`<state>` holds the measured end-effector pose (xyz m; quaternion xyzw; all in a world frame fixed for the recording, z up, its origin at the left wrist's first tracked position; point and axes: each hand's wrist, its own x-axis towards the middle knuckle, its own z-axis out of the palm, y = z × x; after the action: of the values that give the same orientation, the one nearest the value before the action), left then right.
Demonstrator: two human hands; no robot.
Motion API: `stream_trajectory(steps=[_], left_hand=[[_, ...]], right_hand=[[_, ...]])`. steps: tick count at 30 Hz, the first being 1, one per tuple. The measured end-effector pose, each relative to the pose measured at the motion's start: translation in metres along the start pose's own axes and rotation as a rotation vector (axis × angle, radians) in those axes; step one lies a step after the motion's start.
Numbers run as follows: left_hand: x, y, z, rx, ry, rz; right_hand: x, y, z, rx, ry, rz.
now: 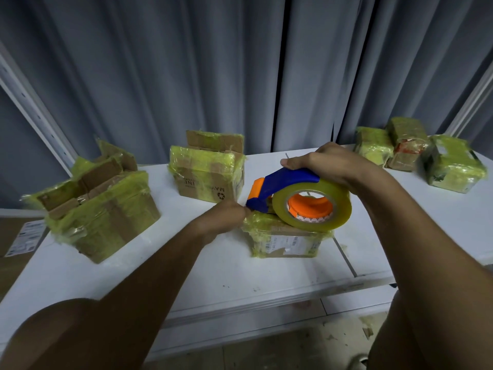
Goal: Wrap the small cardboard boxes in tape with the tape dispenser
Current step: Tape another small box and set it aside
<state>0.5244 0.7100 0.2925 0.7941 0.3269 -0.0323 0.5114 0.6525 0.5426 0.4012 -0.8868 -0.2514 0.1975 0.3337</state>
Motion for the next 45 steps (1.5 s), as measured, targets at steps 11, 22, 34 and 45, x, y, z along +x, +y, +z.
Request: stream_trajectory(steps=[11,22,34,45], left_hand=[[0.001,-0.01,0.02,-0.438,-0.118,-0.11],[0.001,-0.013,0.018,-0.252,0.007,0.077],[0.006,-0.014,0.021,-0.151,0.104,0.101],[0.007,-0.016,0.032,0.291,0.485,0.672]], right_hand=[[0.005,0.001,0.0,0.025,-0.042,0.007],[0.001,0.003,-0.006,-0.023,-0.107,-0.024],[0.0,0.02,-0.035,-0.066,-0.062,-0.011],[0.002,0.045,-0.044,0.023,-0.014,-0.001]])
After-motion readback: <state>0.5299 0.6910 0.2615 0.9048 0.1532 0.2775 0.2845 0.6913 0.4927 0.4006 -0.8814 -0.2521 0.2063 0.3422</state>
